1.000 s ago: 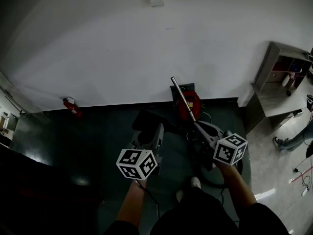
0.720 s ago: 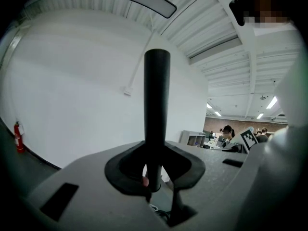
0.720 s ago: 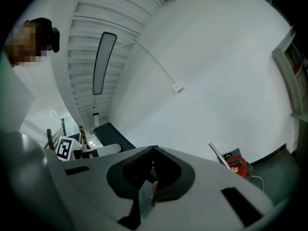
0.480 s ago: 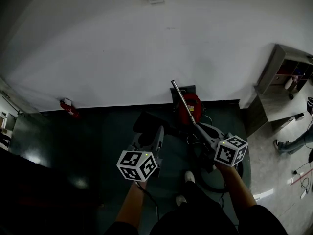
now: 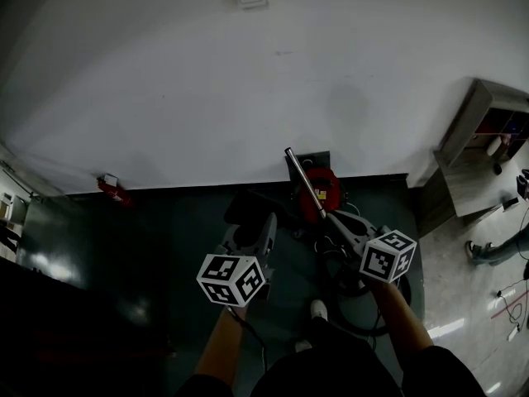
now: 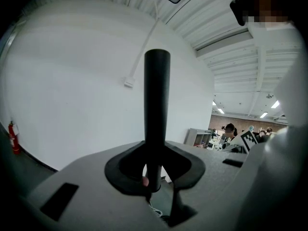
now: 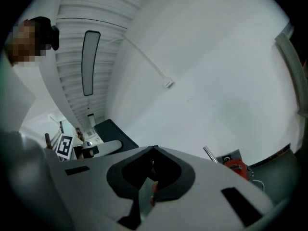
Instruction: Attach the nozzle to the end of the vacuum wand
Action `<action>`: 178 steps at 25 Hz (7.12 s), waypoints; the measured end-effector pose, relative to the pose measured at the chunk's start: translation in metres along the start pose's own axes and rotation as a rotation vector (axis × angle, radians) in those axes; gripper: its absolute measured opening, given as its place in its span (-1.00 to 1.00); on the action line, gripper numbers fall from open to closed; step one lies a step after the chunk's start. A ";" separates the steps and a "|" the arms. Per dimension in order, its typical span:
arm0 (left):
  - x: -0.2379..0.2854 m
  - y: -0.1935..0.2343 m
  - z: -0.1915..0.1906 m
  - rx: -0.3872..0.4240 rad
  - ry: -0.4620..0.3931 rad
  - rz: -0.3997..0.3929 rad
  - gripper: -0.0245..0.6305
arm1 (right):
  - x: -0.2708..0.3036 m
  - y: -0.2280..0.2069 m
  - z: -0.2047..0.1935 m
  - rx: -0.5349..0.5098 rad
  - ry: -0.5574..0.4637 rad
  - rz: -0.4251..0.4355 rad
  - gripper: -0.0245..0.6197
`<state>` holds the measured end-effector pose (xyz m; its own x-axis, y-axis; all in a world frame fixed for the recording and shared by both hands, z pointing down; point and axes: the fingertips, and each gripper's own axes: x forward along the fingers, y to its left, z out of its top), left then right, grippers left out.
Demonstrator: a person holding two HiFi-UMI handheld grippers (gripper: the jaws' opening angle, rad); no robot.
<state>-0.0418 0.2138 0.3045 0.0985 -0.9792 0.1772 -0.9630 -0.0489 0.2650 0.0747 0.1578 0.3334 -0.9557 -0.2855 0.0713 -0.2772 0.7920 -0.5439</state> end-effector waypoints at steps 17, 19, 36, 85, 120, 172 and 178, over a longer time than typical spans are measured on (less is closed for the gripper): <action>0.090 0.019 0.018 0.015 0.038 0.035 -0.66 | 0.033 -0.086 0.034 0.076 0.019 -0.001 -0.87; 0.097 0.024 0.018 0.016 0.043 0.034 -0.66 | 0.037 -0.093 0.034 0.082 0.019 -0.006 -0.87; 0.176 0.109 0.029 0.003 0.061 0.008 -0.66 | 0.117 -0.153 0.039 0.127 0.023 -0.098 -0.87; 0.325 0.231 -0.008 -0.022 0.139 0.058 -0.66 | 0.288 -0.322 -0.079 -0.209 0.392 -0.194 -0.67; 0.371 0.282 -0.054 -0.024 0.197 0.094 -0.66 | 0.367 -0.395 -0.172 -0.429 0.535 -0.126 -0.42; 0.409 0.257 -0.064 -0.180 0.424 -0.097 -0.67 | 0.336 -0.354 -0.171 -0.489 0.489 -0.081 -0.43; 0.402 0.280 -0.070 -0.340 0.367 -0.071 -0.67 | 0.333 -0.357 -0.168 -0.487 0.473 -0.103 -0.43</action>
<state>-0.2540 -0.1795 0.5157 0.3017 -0.8388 0.4531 -0.8207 0.0133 0.5712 -0.1610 -0.1297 0.6917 -0.8316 -0.1941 0.5203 -0.2761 0.9574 -0.0842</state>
